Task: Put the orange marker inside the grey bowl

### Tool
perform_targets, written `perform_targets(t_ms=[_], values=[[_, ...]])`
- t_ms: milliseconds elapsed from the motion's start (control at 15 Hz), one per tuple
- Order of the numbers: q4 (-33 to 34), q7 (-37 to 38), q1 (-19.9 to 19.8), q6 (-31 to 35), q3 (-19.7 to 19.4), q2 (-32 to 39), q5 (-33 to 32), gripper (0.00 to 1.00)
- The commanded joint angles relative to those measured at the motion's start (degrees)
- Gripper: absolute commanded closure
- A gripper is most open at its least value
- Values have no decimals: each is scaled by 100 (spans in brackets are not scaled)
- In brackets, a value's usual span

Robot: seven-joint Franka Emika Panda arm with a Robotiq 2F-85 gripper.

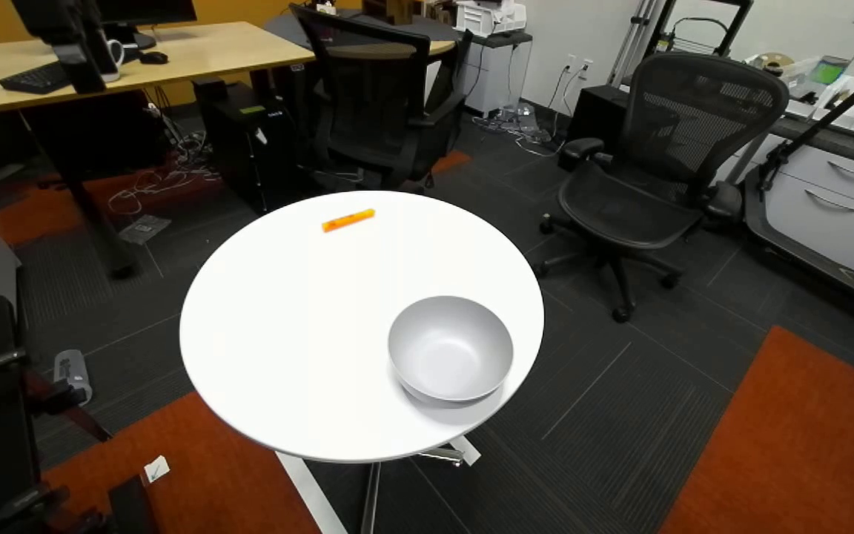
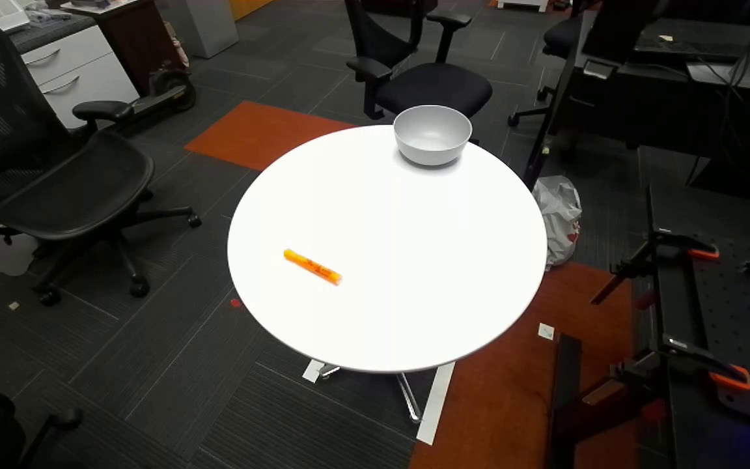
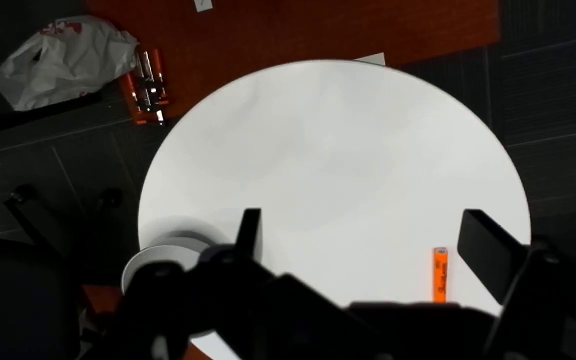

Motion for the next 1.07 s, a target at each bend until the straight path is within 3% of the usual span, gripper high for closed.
perform_targets(t_ms=[0, 467, 1000], values=[[728, -12, 66, -49, -4, 910, -302, 0], [1387, -520, 263, 1073, -211, 2373, -903, 0], [2168, -792, 645, 2103, -512, 3960, -832, 0]])
